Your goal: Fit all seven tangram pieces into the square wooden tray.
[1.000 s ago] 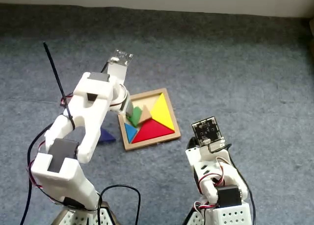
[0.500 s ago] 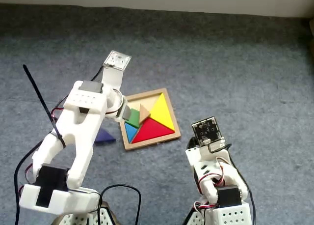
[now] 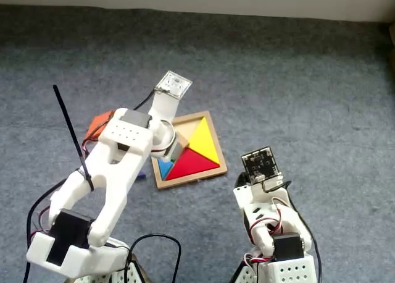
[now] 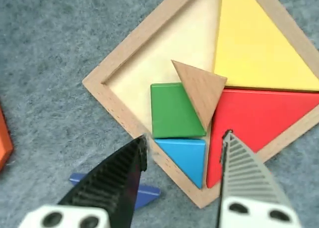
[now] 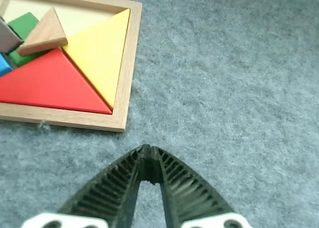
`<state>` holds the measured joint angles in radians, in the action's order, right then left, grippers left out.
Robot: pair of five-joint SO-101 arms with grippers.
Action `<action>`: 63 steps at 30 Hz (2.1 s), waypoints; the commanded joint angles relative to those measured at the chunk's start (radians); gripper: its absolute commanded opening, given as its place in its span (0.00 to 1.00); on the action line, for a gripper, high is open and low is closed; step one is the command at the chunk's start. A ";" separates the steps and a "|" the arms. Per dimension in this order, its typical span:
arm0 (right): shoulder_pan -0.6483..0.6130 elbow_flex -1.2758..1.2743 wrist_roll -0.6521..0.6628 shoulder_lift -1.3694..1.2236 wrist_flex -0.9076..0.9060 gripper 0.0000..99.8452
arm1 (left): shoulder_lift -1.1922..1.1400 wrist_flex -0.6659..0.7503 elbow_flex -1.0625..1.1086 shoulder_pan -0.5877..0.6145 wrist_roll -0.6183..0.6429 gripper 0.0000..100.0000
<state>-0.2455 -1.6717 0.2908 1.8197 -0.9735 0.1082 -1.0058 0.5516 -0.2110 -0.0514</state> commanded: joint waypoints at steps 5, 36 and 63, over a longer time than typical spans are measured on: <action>0.013 -0.081 0.012 0.016 0.001 0.01 | 0.015 0.094 0.030 -0.016 0.002 0.24; 0.013 -0.081 0.014 0.016 0.001 0.01 | -0.148 0.118 -0.143 0.128 0.077 0.24; 0.013 -0.081 0.014 0.016 0.001 0.01 | -0.343 0.089 -0.292 0.036 0.087 0.24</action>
<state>-0.2455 -1.6717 0.2908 1.8197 -0.9735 -0.2325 -0.8600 0.3230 -0.1542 0.0499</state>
